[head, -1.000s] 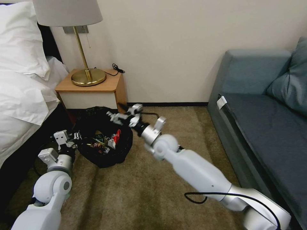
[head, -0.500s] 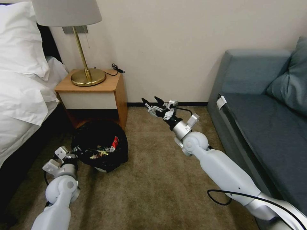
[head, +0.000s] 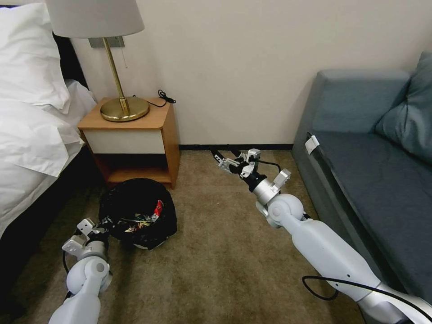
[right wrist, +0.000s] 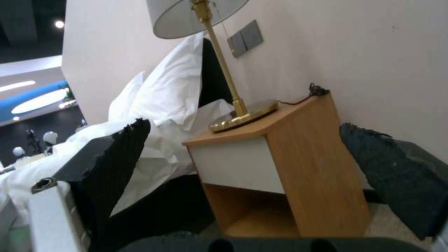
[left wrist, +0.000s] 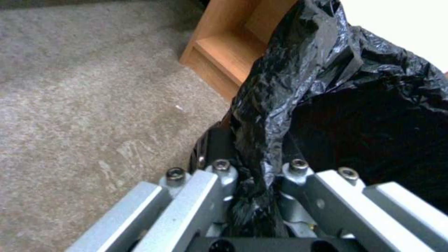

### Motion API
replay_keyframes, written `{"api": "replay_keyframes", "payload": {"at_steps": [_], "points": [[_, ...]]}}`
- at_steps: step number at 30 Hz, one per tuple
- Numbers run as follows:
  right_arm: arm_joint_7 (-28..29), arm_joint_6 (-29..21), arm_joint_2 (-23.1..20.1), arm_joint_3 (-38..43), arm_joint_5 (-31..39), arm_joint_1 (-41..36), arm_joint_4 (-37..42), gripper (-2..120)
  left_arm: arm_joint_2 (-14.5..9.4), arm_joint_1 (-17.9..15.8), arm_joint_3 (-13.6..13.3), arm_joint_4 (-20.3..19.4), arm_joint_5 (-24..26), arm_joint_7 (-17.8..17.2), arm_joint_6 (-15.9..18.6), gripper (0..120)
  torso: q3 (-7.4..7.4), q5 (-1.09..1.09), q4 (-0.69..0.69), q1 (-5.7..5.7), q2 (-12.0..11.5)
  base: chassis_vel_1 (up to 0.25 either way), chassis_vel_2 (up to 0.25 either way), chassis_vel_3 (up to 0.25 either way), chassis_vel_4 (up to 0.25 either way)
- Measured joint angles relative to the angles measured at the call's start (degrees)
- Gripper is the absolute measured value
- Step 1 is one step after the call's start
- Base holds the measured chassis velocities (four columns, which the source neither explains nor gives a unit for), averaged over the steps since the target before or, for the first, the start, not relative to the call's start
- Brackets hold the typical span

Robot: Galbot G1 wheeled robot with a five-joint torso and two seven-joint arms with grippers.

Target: Pick up the trash bin, then pick up the garbage on the floor and place it into the trash bin.

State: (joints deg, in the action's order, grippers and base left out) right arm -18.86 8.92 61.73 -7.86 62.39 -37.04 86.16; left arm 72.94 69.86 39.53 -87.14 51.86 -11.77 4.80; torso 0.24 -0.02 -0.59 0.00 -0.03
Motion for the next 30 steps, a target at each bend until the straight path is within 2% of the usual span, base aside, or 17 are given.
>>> {"api": "replay_keyframes", "payload": {"at_steps": [1, 4, 7, 9, 13, 15, 16, 18, 19, 21, 22, 24, 30], "points": [[0.00, 0.00, 0.00, 0.00, 0.00, 0.00, 0.00, 100, 0.00, 0.00, 0.00, 0.00, 0.00, 0.00, 0.00, 8, 0.00, 0.00, 0.00, 0.00, 0.00, 0.000, 0.000, 0.000, 0.000], [-0.20, 0.00, -0.19, 0.22, -0.34, -0.87, 0.05, 100, -0.18, 0.65, 0.10, 0.08, -0.08, -0.40, -0.08, 25, 0.00, -0.01, 0.00, 0.00, 0.00, 0.000, 0.000, 0.000, 0.000], [-0.21, 0.00, -0.22, 0.23, -0.40, -0.98, 0.10, 100, -0.36, 0.94, 0.16, -0.09, -0.13, -0.55, -0.08, 30, 0.00, -0.02, 0.00, 0.00, 0.00, 0.000, 0.000, 0.000, 0.000], [-0.21, 0.00, -0.43, 0.20, -0.47, -1.04, 0.35, 100, -0.54, 1.52, 0.24, -0.76, -0.42, -1.01, -0.03, 43, 0.01, -0.06, -0.02, 0.00, 0.00, 0.000, 0.000, 0.000, 0.000], [-0.06, 0.00, -0.57, 0.12, -0.59, -1.07, 0.57, 100, -0.52, 2.10, 0.35, -1.70, -1.31, -1.20, 0.26, 52, 0.02, -0.07, -0.03, 0.00, 0.00, 0.000, 0.000, 0.000, 0.000], [0.53, -0.02, -0.62, 0.23, -0.92, -1.39, 0.84, 100, -0.31, 2.73, 0.51, -2.68, -2.69, -1.31, 0.19, 64, 0.02, -0.08, -0.02, 0.00, 0.00, 0.000, 0.000, 0.000, 0.000], [0.53, -0.02, -0.62, 0.23, -0.92, -1.39, 0.84, 100, -0.31, 2.73, 0.51, -2.68, -2.69, -1.31, 0.19, 64, 0.02, -0.08, -0.02, 0.00, 0.00, 0.000, 0.000, 0.000, 0.000], [1.56, -0.01, -0.99, 0.31, -1.45, -1.87, 1.35, 100, -0.19, 3.30, 0.77, -3.64, -4.42, -1.32, -0.19, 74, 0.02, -0.07, -0.01, 0.00, 0.00, 0.000, 0.000, 0.000, 0.000], [1.56, -0.01, -0.99, 0.31, -1.45, -1.87, 1.35, 100, -0.19, 3.30, 0.77, -3.64, -4.42, -1.32, -0.19, 74, 0.02, -0.07, -0.01, 0.00, 0.00, 0.000, 0.000, 0.000, 0.000], [3.06, 0.58, -1.33, 0.40, -2.52, -2.41, 1.69, 100, -0.19, 3.86, 1.14, -5.08, -6.35, -1.38, -0.44, 87, 0.02, -0.06, -0.02, 0.00, 0.00, 0.000, 0.000, 0.000, 0.000], [3.06, 0.58, -1.33, 0.40, -2.52, -2.41, 1.69, 100, -0.19, 3.86, 1.14, -5.08, -6.35, -1.38, -0.44, 87, 0.02, -0.06, -0.02, 0.00, 0.00, 0.000, 0.000, 0.000, 0.000], [4.29, 1.41, -1.34, 0.52, -3.53, -2.75, 1.77, 100, -0.29, 4.45, 1.41, -6.30, -7.58, -1.59, -0.48, 97, 0.02, -0.06, -0.01, 0.00, 0.00, 0.000, 0.000, 0.000, 0.000], [6.93, 3.09, -1.29, 0.68, -5.35, -3.32, 1.83, 100, -0.57, 5.75, 1.82, -8.97, -8.85, -2.22, -0.34, 100, 0.02, -0.04, 0.00, 0.00, 0.00, 0.000, 0.000, 0.000, 0.000]]}}
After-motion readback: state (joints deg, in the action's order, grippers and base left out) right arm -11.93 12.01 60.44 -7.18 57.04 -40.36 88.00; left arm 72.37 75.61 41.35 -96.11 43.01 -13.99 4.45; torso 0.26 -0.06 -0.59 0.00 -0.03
